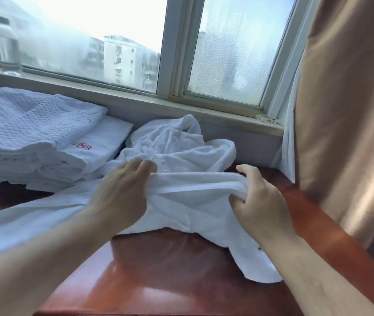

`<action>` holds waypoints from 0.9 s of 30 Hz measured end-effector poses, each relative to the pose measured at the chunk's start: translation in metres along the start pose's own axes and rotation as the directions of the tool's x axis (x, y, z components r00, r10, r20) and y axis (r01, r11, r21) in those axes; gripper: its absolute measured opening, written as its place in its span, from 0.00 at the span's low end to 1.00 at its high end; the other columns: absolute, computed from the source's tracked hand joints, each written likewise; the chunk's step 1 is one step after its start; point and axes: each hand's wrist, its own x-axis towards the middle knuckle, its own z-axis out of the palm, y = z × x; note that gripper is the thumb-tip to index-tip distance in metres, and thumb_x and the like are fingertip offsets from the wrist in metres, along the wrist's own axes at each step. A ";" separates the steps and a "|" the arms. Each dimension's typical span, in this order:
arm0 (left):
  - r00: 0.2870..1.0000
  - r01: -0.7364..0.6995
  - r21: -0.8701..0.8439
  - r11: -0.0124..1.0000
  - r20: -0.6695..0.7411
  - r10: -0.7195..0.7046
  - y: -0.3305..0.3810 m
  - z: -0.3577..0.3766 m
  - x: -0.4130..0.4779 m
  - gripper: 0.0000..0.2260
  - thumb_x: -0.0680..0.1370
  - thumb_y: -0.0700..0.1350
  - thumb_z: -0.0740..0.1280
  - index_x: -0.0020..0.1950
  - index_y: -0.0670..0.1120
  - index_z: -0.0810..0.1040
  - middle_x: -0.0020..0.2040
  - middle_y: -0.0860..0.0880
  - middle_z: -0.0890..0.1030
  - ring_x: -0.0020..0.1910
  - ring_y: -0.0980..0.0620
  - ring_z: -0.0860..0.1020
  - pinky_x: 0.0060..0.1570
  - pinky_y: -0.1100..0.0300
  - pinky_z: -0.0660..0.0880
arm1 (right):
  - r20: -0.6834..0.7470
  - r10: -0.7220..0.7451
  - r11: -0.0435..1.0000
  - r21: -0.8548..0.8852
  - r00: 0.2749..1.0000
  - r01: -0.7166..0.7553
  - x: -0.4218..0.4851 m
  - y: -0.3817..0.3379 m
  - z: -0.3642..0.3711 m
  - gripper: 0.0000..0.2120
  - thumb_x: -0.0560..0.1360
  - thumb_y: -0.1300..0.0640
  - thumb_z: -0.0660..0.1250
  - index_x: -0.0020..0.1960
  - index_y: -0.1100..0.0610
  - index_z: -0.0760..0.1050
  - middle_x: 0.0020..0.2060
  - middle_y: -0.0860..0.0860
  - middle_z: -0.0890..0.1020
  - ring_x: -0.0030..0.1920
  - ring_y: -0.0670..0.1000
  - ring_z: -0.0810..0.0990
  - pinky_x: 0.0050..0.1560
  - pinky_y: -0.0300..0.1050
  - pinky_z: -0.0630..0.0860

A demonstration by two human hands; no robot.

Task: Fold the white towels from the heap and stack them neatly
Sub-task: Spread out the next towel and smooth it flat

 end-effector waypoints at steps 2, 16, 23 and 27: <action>0.993 0.118 0.044 0.992 -0.024 -0.117 -0.021 -0.007 0.002 0.15 0.71 0.33 0.63 0.54 0.49 0.76 0.50 0.47 0.78 0.48 0.42 0.77 0.43 0.51 0.73 | -0.052 0.057 0.998 0.004 0.997 -0.057 0.017 0.004 -0.012 0.19 0.72 0.60 0.69 0.63 0.55 0.77 0.54 0.53 0.83 0.54 0.60 0.81 0.50 0.50 0.76; 0.997 -0.021 -0.034 0.999 0.077 0.024 -0.015 -0.135 -0.002 0.07 0.73 0.61 0.72 0.46 0.61 0.79 0.36 0.62 0.76 0.40 0.55 0.73 0.37 0.60 0.66 | 0.264 -0.135 0.989 0.098 0.955 0.112 0.024 -0.047 -0.089 0.12 0.72 0.40 0.70 0.50 0.46 0.79 0.42 0.42 0.82 0.46 0.47 0.81 0.46 0.47 0.76; 0.938 -0.239 -0.014 0.971 -0.261 0.228 0.020 -0.219 0.019 0.13 0.72 0.64 0.67 0.44 0.56 0.82 0.36 0.57 0.82 0.35 0.54 0.78 0.37 0.60 0.72 | -0.098 -0.161 0.948 0.261 0.982 0.181 0.021 -0.077 -0.156 0.07 0.69 0.38 0.68 0.44 0.38 0.78 0.39 0.31 0.81 0.41 0.33 0.78 0.38 0.25 0.69; 0.941 -0.220 0.029 0.975 -0.258 0.220 0.024 -0.212 0.032 0.16 0.71 0.66 0.66 0.44 0.55 0.82 0.37 0.57 0.81 0.36 0.53 0.76 0.37 0.57 0.73 | -0.101 -0.135 0.940 0.302 0.986 0.159 0.029 -0.083 -0.154 0.07 0.68 0.36 0.67 0.43 0.37 0.77 0.38 0.31 0.80 0.40 0.32 0.78 0.37 0.25 0.69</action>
